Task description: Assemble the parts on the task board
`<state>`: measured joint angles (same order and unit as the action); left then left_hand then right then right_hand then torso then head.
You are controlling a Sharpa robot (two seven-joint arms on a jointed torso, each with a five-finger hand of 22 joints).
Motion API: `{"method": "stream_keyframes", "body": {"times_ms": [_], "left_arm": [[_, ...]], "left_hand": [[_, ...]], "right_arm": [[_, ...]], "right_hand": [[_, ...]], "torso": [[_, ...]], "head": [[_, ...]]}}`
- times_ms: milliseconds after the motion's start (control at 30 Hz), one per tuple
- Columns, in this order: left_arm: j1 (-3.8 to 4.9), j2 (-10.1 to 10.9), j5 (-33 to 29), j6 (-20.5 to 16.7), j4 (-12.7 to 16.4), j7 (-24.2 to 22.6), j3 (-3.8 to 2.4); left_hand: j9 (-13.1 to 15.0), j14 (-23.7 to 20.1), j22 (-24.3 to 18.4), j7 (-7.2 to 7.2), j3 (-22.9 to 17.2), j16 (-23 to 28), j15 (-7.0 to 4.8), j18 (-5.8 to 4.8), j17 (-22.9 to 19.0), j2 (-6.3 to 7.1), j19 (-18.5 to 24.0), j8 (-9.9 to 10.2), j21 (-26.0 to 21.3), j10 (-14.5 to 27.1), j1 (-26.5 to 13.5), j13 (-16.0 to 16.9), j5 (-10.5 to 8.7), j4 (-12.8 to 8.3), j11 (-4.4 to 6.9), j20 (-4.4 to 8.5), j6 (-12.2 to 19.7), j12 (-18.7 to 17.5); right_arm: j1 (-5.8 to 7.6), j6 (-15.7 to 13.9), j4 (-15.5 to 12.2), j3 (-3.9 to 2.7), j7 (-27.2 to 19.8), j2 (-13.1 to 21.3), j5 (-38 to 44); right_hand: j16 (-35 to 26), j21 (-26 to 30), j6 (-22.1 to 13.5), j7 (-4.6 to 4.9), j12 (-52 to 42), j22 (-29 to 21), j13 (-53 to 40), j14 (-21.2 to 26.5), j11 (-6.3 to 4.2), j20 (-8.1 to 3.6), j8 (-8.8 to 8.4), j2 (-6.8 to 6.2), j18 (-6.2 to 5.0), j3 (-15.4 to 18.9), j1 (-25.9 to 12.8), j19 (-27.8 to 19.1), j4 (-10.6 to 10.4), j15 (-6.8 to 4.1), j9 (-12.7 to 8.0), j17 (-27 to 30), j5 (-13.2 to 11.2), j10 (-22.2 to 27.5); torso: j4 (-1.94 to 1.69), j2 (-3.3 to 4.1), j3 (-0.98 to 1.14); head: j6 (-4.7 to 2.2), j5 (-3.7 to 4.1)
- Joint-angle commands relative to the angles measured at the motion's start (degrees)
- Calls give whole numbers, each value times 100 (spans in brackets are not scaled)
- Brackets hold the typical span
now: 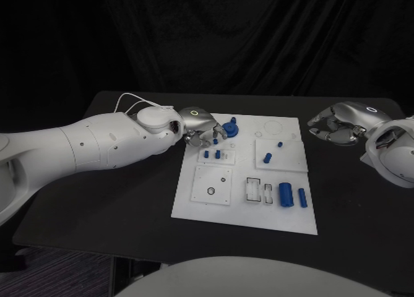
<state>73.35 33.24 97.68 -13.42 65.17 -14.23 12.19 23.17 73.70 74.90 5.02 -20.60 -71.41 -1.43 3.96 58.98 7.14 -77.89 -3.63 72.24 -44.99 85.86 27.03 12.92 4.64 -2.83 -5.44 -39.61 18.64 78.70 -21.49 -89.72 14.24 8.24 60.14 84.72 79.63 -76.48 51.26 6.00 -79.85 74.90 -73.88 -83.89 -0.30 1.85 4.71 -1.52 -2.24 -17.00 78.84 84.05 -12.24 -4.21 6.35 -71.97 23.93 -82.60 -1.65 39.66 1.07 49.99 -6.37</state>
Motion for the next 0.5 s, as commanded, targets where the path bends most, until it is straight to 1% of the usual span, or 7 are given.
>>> {"method": "stream_keyframes", "body": {"times_ms": [33,200,333,367,400,467,500], "left_arm": [[-11,52,240,-531,27,58,-4],[-11,219,274,-1168,66,134,-4],[-11,466,268,-1939,149,250,-4],[-11,545,201,-2137,183,251,-4],[-11,596,126,-2255,206,235,-4],[-11,779,-279,-2589,293,67,-4],[-10,870,-547,-2721,336,-76,-4]], "left_hand": [[-85,-68,925,68,59,68,41,42,-68,58,95,1,-116,241,5,7,-64,31,-22,-4,114,-53],[-221,-136,884,158,175,97,40,71,-116,59,201,4,-279,500,15,47,-118,87,-3,-18,261,12],[-303,-221,816,145,301,133,54,118,-185,49,370,-16,-531,692,15,103,-197,179,-6,-33,254,148],[-386,-484,723,133,414,297,55,179,-429,27,616,-22,-896,921,51,167,-238,293,-3,-57,228,342],[-405,-641,677,131,436,419,64,210,-592,33,736,-27,-1073,971,72,182,-252,321,1,-66,209,399],[-414,-1566,451,32,430,1138,66,341,-1455,15,1392,-107,-1930,1028,101,223,-230,407,34,-102,-25,574],[-436,-1987,343,-21,438,1467,87,395,-1755,7,1745,-107,-2366,1084,63,236,-293,501,33,-126,-81,662]], "right_arm": [[-12,5,-14,-4,48,15,13],[-12,-37,-28,-4,29,30,13],[-10,-110,-66,-5,7,66,11],[-8,-130,-80,-5,1,76,11],[-6,-144,-89,-5,-3,82,11],[8,-190,-130,-5,-10,96,11],[24,-208,-151,-5,-12,99,11]], "right_hand": [[-23,13,30,9,22,1101,330,-290,13,38,-19,0,-83,-19,-15,118,6,16,-6,5,18,36],[-27,25,31,8,25,1097,334,-288,12,38,-20,-7,-85,-18,-16,114,11,16,-6,12,16,38],[-36,44,32,8,66,1092,409,-285,12,38,-20,-27,-90,-16,-13,107,23,16,-6,27,14,72],[-47,72,36,8,108,1084,477,-281,12,38,-19,-38,-96,-19,-6,97,35,16,-6,45,13,106],[-60,91,39,9,132,1078,514,-277,12,38,-19,-51,-100,-22,1,90,49,17,-6,67,10,128],[-262,453,56,31,407,971,915,-176,36,55,-18,-100,-173,-61,40,-52,103,40,-8,365,-27,380],[-327,562,61,35,510,939,1066,-140,42,62,-19,-113,-194,-74,48,-97,113,48,-9,456,-40,473]], "torso": [[2,-1,-2],[1,-1,-2],[2,-6,-6],[5,-5,-3],[2,-5,-4],[-2,-7,-9],[0,-8,-10]], "head": [[1,8],[1,28],[1,62],[1,68],[1,80],[1,98],[1,100]]}}
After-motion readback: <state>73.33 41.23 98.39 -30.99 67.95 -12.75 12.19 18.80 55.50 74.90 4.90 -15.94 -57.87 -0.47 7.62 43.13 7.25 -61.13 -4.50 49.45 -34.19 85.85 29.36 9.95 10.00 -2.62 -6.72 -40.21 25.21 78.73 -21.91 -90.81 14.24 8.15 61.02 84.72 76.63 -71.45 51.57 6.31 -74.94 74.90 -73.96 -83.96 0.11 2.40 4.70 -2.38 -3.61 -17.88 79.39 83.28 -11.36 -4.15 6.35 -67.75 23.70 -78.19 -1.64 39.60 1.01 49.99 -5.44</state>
